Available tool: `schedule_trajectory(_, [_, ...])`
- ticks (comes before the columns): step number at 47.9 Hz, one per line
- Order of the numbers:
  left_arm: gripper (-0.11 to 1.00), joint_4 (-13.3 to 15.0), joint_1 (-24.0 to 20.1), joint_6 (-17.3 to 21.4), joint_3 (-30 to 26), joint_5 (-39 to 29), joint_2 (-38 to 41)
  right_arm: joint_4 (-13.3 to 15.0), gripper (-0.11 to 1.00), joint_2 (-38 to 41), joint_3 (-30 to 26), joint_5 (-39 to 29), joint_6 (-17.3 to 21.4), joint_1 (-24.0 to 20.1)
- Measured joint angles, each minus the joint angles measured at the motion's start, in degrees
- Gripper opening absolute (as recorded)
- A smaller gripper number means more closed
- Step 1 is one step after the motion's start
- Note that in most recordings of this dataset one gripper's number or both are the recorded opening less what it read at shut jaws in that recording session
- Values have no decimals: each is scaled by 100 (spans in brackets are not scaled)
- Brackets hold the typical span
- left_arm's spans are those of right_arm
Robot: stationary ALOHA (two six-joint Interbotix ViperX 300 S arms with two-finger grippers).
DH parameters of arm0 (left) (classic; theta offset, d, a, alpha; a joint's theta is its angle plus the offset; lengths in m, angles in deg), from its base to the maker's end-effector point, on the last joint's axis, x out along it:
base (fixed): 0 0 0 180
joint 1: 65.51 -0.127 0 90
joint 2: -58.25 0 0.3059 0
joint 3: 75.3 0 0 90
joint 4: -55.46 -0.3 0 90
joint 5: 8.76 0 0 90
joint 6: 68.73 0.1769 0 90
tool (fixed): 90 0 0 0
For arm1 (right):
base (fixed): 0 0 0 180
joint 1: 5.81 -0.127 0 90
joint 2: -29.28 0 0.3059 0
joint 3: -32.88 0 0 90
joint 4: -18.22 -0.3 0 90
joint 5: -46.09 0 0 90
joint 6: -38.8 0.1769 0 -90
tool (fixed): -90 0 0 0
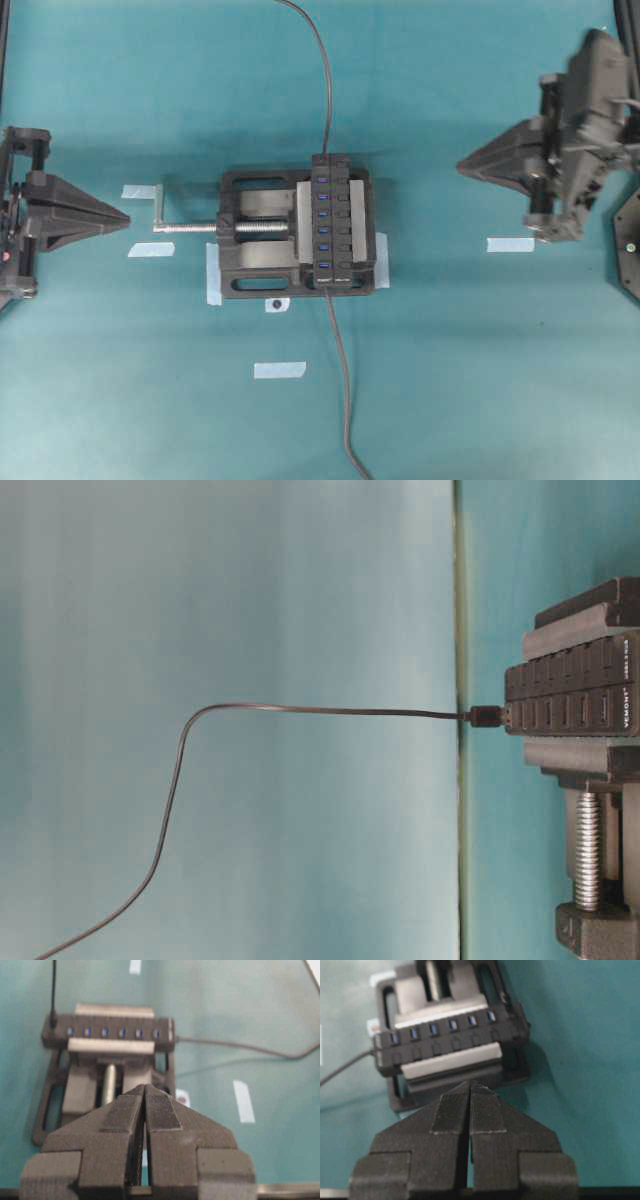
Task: Insert the USB into the center port of the fixed hub
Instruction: 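Move the right gripper over the cable plug at the hub's end port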
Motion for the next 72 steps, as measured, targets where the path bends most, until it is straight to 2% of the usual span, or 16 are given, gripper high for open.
schedule_trajectory(14, [0, 0, 9, 0, -9, -18, 0, 9, -1, 571, -360, -290, 0, 167])
schedule_trajectory(30, [0, 0, 0, 0, -9, -26, 0, 255, -1, 1292, -756, -281, -26, 202])
schedule_trajectory(52, [0, 0, 0, -18, -18, -35, -26, 290, -1, 2259, -1274, -44, -571, 237])
schedule_trajectory(62, [0, 0, 9, -185, -18, -220, -105, 281, -1, 2505, -1327, 185, -738, 264])
schedule_trajectory(72, [0, 0, 0, -185, -18, -404, -229, 290, -1, 2760, -1362, 396, -835, 264])
